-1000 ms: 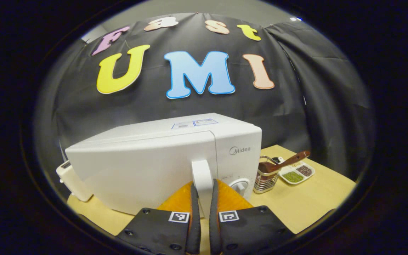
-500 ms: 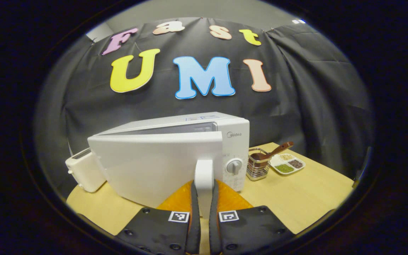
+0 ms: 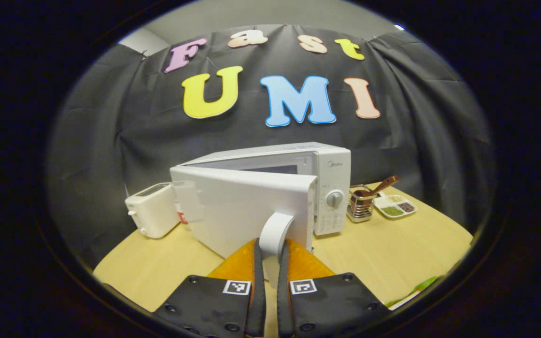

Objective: Open the microwave oven with the left hand, put the food in, and close the microwave oven.

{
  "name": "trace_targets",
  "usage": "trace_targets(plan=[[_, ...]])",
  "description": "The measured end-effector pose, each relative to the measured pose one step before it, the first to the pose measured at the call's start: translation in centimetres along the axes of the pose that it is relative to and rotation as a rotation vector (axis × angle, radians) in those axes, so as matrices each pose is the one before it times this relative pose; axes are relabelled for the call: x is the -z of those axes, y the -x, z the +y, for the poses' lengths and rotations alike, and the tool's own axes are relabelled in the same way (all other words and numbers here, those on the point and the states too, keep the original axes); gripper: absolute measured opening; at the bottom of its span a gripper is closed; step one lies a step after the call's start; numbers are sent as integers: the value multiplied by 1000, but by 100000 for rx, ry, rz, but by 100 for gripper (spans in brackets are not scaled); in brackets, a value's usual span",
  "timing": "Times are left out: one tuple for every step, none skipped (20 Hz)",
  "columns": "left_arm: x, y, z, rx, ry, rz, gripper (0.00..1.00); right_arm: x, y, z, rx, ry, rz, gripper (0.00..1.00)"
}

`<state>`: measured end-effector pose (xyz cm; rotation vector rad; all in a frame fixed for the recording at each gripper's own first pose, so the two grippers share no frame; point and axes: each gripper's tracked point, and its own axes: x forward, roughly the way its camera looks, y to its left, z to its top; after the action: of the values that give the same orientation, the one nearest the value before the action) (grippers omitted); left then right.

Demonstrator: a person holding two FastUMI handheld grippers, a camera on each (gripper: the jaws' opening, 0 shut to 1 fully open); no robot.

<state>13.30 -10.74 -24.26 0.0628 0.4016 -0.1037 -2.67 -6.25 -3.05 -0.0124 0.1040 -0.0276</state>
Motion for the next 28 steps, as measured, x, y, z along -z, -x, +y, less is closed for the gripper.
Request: trace_targets(plan=[[409,790,999,-2359,281,707,16,35,151,9,-1557,-580,47,96],[325,876,1150,-2390,325,571,17,-24,159,-7,-1349,-396,-199,96],[366,706,1116,-2248,141,546,17,-45,141,26,-1114,-198,-326,95],[295,663,1053,-1703,-3,570,17,-165,26,220,-1062,-155,-487,95],[420,482,977,-1158,268,407,17,39,32,315,-975,-193,-516,95],[296,446,979,-844,368,351,16,-16,-96,516,-1050,-400,-211,95],[283,443,926,-856,351,170,16,64,-144,706,-1194,-528,191,95],[206,364,1035,-728,272,35,16,110,-57,891,-1198,-500,135,95],[353,327,988,-659,189,5,16,-85,-1,850,-1282,-517,-47,95],[222,356,1020,-674,10,135,16,-283,-125,1004,-1232,-442,-787,95],[198,191,1102,-892,86,263,16,-251,-167,998,-764,-114,-922,96],[408,260,1146,-674,573,239,16,-112,-235,992,-521,163,-346,96],[162,196,1144,-361,763,198,16,114,-142,1114,-556,-191,77,95],[231,57,1048,47,506,155,16,-67,-92,1285,-879,-690,-140,96],[300,52,990,515,263,45,16,-8,-122,1174,-618,-399,-223,96],[-2,91,616,1544,767,-180,16,87,-144,1025,-172,156,146,96],[70,-1,682,1513,59,109,16,94,-96,1101,-243,-6,217,96],[283,38,466,1581,-497,34,16,-67,-20,1090,-278,-316,-58,96],[14,-55,513,1530,-478,-237,16,-31,10,1034,-38,-127,-155,96],[93,21,434,1351,-214,-281,16,2,-54,978,93,243,-77,95],[-70,23,544,1209,161,-433,16,63,-89,939,206,435,86,95],[218,-55,554,1197,137,-318,16,63,-5,897,113,273,206,95],[-21,-71,576,1057,-30,-190,16,61,-93,957,-33,73,210,95],[166,-6,379,1180,-114,-173,16,-48,-15,880,150,65,-62,95],[160,3,527,1275,-48,-168,16,3,-51,782,424,172,-88,95],[38,15,540,1286,-249,-242,16,-51,31,822,324,96,-142,95],[176,-21,576,1346,-322,-319,16,131,-23,870,222,68,28,96],[-38,45,485,1111,-90,-435,16,136,17,763,213,105,113,96]])
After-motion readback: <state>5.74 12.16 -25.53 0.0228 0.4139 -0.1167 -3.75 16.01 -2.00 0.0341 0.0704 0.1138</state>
